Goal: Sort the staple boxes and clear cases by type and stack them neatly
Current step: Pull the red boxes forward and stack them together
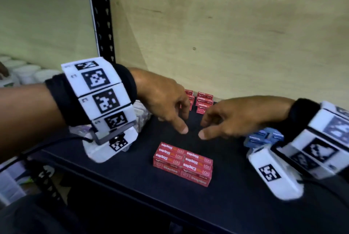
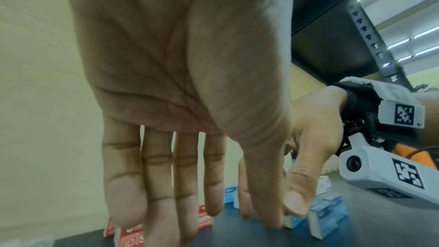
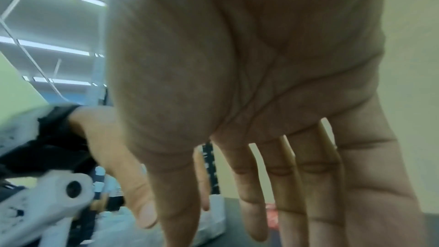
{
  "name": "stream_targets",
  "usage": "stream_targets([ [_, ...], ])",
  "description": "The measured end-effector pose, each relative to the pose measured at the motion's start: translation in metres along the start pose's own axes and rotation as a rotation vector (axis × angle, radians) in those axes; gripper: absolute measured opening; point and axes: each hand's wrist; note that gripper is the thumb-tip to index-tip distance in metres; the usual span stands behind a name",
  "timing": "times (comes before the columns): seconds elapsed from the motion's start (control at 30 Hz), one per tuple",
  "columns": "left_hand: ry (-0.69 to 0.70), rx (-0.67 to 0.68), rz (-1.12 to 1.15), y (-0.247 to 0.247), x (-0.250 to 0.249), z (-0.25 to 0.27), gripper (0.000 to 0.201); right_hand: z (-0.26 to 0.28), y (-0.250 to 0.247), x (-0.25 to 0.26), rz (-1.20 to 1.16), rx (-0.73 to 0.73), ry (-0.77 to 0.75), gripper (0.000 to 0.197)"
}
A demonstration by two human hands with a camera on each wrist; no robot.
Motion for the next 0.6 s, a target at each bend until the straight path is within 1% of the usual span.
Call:
stream_targets([
  [0.13, -0.037, -0.082, -0.059, -0.006, 0.014, -0.035, 0.037, -0.038, -0.014, -0.022, 0.142, -0.115, 0.070, 0.037],
  [0.3, -0.076, -0.122, -0.194, -0.011, 0.029, -0.075, 0.029, -0.072, -0.026, -0.033, 0.306, -0.124, 0.098, 0.038],
  [0.4, -0.095, -0.094, -0.238, -0.013, 0.032, -0.093, 0.029, -0.084, -0.028, -0.033, 0.411, -0.096, 0.085, 0.042],
  [0.53, -0.122, -0.022, -0.243, -0.018, 0.036, -0.110, 0.030, -0.106, -0.026, -0.040, 0.347, -0.016, 0.117, 0.036],
  [0.6, -0.137, 0.020, -0.232, -0.020, 0.033, -0.113, 0.030, -0.118, -0.022, -0.047, 0.288, -0.013, 0.121, 0.034],
])
Point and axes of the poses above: each hand's wrist, its own z-axis away from the middle knuckle, its own y-axis out of the palm, x = y × z, and after that the axes turned 11 degrees about -x, right-handed
